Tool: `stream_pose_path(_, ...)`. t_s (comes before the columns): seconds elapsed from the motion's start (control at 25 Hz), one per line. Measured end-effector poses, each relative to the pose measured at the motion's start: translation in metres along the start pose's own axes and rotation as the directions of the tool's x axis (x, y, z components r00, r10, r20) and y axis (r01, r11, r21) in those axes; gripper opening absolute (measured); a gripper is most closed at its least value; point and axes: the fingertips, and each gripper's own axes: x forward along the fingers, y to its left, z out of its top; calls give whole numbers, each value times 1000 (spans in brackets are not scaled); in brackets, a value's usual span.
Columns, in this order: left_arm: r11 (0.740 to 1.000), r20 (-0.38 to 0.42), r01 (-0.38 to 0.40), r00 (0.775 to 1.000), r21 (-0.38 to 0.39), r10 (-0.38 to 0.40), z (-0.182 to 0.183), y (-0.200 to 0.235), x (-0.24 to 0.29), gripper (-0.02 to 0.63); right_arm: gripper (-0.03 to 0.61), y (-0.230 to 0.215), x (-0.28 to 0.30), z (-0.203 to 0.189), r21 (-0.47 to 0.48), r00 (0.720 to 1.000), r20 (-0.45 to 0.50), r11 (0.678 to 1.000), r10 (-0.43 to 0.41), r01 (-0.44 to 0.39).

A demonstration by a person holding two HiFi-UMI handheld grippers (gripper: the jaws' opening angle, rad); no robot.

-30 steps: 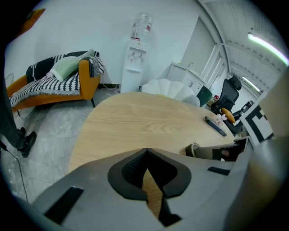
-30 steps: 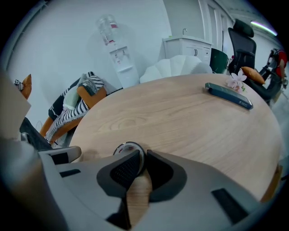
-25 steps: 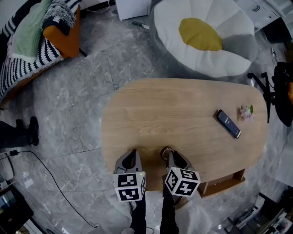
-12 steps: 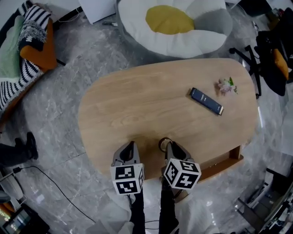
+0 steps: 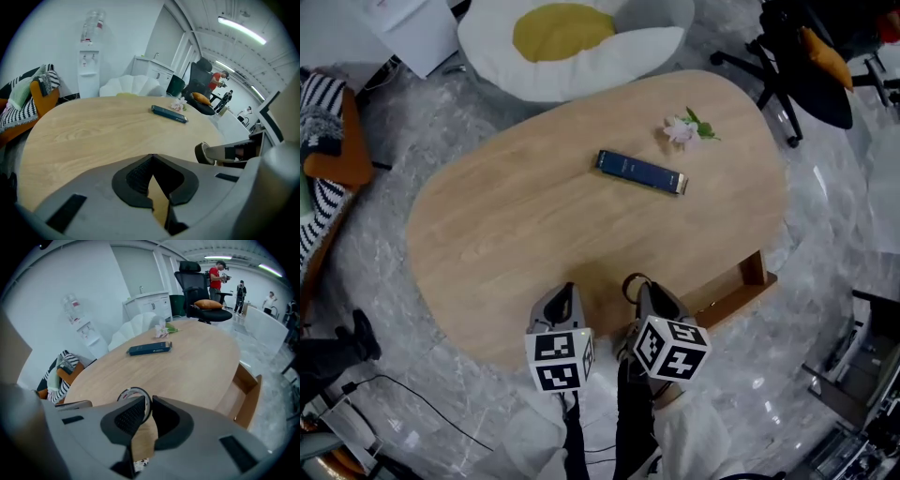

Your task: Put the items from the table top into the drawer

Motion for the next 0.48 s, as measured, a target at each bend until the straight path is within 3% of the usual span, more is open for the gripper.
stream_pose_path(0.48, 983, -82, 133, 989, 128, -123, -25, -148, 39, -6, 103, -151, -53, -8, 174, 992, 22, 978, -120, 115)
